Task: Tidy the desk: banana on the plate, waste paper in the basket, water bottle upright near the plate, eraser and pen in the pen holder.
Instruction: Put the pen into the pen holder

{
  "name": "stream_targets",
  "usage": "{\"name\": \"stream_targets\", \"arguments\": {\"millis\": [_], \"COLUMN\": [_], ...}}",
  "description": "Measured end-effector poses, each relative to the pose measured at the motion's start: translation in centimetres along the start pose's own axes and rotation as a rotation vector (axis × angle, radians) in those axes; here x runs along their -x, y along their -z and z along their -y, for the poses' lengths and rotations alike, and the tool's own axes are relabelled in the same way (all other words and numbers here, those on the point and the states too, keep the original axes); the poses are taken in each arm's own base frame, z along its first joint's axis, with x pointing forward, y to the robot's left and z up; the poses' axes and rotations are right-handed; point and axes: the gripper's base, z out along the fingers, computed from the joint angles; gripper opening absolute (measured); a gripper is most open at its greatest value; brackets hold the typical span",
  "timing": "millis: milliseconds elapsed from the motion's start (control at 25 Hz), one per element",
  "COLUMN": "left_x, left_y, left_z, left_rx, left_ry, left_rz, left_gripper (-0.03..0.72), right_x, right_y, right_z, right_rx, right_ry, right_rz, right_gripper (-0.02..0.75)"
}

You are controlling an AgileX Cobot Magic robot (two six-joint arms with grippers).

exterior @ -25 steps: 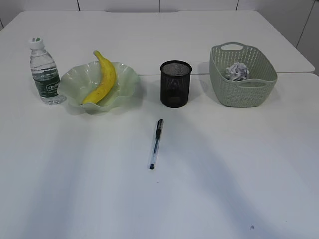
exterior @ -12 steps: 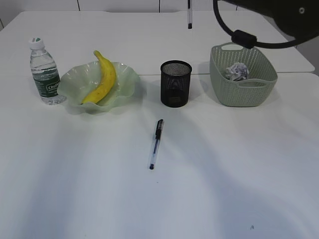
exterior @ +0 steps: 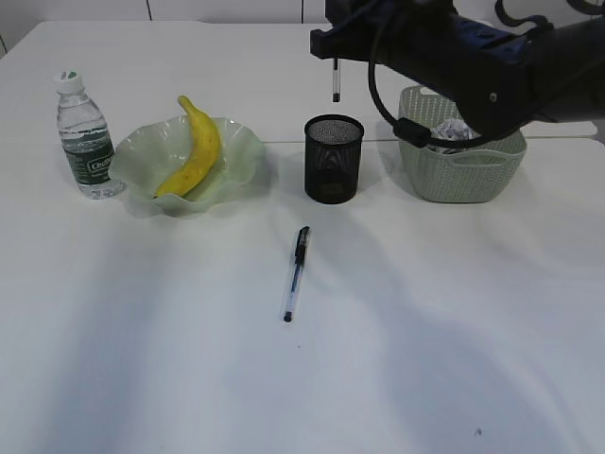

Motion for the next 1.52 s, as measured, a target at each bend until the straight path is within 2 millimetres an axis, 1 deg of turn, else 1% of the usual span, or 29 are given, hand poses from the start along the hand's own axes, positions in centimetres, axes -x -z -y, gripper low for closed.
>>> {"name": "stream_targets", "arguments": {"millis": [200, 480, 680, 800, 1040, 1160, 1360, 1520], "left_x": [0.0, -0.1, -0.2, -0.2, -0.2, -0.2, -0.3, -0.3], "left_y": [0.0, 0.0, 0.0, 0.0, 0.0, 0.0, 0.0, 0.0], "left_z": [0.0, 0.0, 0.0, 0.0, 0.0, 0.1, 0.1, 0.1], "left_rx": [0.000, -0.001, -0.005, -0.005, -0.006, -0.006, -0.006, -0.006], "left_ry": [-0.004, -0.017, -0.018, -0.019, -0.021, -0.021, -0.023, -0.025], "left_rz": [0.000, -0.006, -0.022, -0.022, -0.026, -0.026, -0.028, -0.028], "left_gripper": [0.260, 0.260, 0.260, 0.260, 0.260, 0.260, 0.260, 0.260], "right_x": [-1.8, -3.6, -5.1, -5.3, -6.4, -6.6, -6.6, -6.0], "right_y": [-0.8, -1.5, -2.0, -2.1, -2.4, -2.7, -3.5, -3.8], "right_z": [0.2, 0.4, 0.4, 0.4, 0.5, 0.7, 1.2, 1.5], "right_rx": [-0.016, -0.055, -0.058, -0.063, -0.079, -0.089, -0.104, -0.110], "right_ry": [-0.033, -0.072, -0.058, -0.039, -0.040, -0.045, -0.048, -0.050], "right_rz": [-0.002, 0.020, 0.015, 0.045, 0.043, 0.050, 0.067, 0.083], "right_gripper": [0.059, 0.059, 0.060, 0.060, 0.060, 0.059, 0.060, 0.059]}}
